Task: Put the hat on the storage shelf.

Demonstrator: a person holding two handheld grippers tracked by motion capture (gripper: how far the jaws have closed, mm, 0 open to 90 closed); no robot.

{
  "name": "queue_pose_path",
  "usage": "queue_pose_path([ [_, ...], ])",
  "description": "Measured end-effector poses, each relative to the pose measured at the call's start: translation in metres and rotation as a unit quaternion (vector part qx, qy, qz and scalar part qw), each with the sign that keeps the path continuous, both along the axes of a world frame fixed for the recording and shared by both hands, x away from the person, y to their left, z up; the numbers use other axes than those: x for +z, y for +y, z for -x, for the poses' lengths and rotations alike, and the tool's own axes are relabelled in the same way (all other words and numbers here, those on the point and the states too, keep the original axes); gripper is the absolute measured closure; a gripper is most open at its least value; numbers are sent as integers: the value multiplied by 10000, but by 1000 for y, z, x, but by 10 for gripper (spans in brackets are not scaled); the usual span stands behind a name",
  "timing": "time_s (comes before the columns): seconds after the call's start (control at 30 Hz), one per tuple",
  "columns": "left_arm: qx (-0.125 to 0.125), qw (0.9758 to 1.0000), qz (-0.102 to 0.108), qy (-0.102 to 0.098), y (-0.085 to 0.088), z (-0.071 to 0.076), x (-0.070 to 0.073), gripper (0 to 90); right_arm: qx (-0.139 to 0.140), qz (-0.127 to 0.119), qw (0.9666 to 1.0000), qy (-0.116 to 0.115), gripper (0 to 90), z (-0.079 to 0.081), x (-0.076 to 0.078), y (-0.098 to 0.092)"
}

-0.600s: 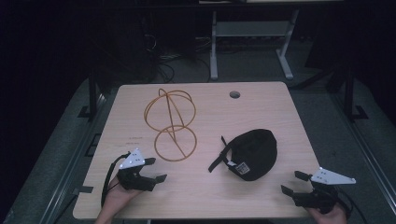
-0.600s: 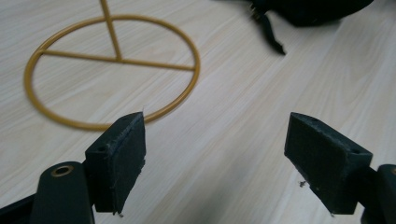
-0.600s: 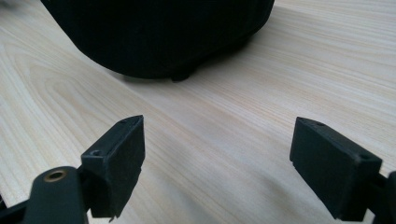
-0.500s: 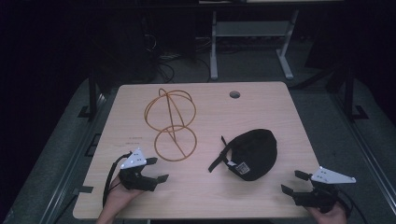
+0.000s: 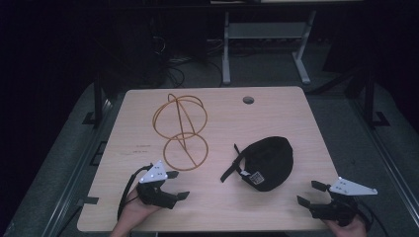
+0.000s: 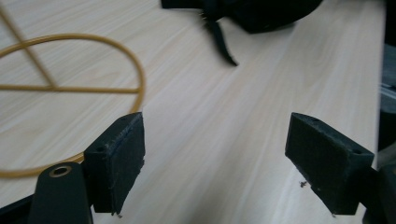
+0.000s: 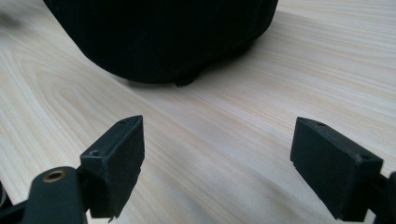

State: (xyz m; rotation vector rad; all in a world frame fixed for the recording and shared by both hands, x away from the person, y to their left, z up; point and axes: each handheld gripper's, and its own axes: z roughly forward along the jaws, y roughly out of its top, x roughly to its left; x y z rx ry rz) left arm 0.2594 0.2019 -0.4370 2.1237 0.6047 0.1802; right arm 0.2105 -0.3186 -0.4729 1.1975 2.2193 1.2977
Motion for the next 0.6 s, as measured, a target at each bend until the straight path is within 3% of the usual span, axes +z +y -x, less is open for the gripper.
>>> queue_pose_path([
  [0.23, -306, 9995, 56, -22, -27, 1, 9, 196, -35, -30, 10000, -6, 171, 0, 0, -2],
  [0.43, -428, 9991, 60, -26, -36, 2, 13, 196, -119, -114, 9998, -61, 170, 4, 1, 0],
  [0.6, -619, 9981, 59, -45, -54, -1, 22, 196, -106, -103, 9999, -45, 170, 3, 1, 0],
])
